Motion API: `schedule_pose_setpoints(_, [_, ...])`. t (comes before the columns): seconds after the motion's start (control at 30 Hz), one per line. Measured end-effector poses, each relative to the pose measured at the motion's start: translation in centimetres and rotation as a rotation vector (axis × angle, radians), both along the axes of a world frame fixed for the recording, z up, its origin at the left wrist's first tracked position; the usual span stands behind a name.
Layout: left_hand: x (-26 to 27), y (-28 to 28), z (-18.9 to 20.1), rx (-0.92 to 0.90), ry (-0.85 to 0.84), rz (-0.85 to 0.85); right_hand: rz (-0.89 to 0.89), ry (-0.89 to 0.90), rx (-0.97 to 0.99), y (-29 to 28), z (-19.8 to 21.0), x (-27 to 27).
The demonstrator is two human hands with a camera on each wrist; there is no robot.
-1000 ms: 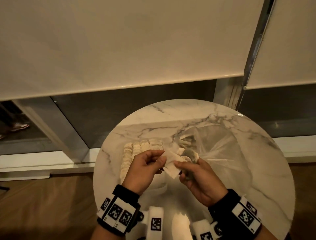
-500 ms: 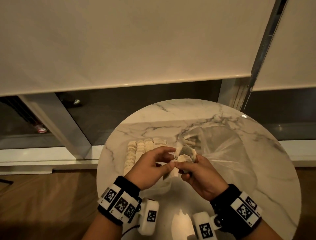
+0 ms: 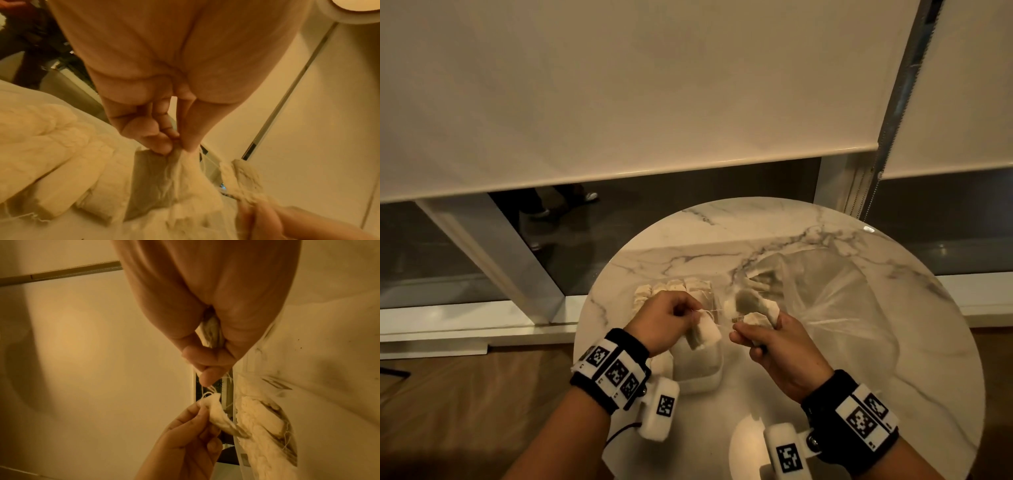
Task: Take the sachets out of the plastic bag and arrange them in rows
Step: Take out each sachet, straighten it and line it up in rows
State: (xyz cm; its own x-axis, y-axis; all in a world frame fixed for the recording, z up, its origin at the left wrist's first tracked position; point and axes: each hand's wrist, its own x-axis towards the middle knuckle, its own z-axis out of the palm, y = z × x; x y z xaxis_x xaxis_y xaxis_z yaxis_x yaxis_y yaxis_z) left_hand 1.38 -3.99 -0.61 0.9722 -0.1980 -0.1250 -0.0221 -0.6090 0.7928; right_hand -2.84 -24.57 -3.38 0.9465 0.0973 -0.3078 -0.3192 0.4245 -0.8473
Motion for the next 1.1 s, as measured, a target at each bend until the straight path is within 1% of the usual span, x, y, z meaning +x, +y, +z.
schedule_pose_setpoints(0.1, [1.7, 0.5, -0.2, 0.057, 0.063, 0.112, -0.023, 0.035, 0.008, -0.1, -0.5, -0.1])
schedule_pose_setpoints(0.2, [3.1, 0.4, -0.5, 0.137, 0.082, 0.147, -0.032, 0.038, 0.012, -0.3, -0.7, -0.1])
schedule_pose_setpoints(0.43, [4.2, -0.3, -0.4, 0.129, 0.083, 0.081, -0.057, 0.039, -0.004, -1.3, -1.4, 0.3])
schedule_pose_setpoints(0.67, [4.4, 0.1, -0.2, 0.258, 0.080, 0.024, -0.150, 0.009, -0.084, -2.8, -2.1, 0.6])
schedule_pose_setpoints(0.8, [4.3, -0.1, 0.1, 0.359, 0.039, -0.023, -0.157, -0.001, -0.089, -3.3, -2.3, 0.6])
schedule_pose_setpoints(0.87, [4.1, -0.7, 0.5, 0.329, 0.024, -0.088, -0.144, -0.003, -0.099, -3.2, -2.4, 0.6])
schedule_pose_setpoints(0.97, [3.6, -1.8, 1.4, 0.163, 0.011, -0.197, -0.132, -0.008, -0.105, -3.0, -2.6, 0.5])
schedule_pose_setpoints(1.1, [3.5, -2.7, 1.8, 0.075, -0.004, -0.185, -0.130, -0.002, -0.104, -3.0, -2.7, 0.5])
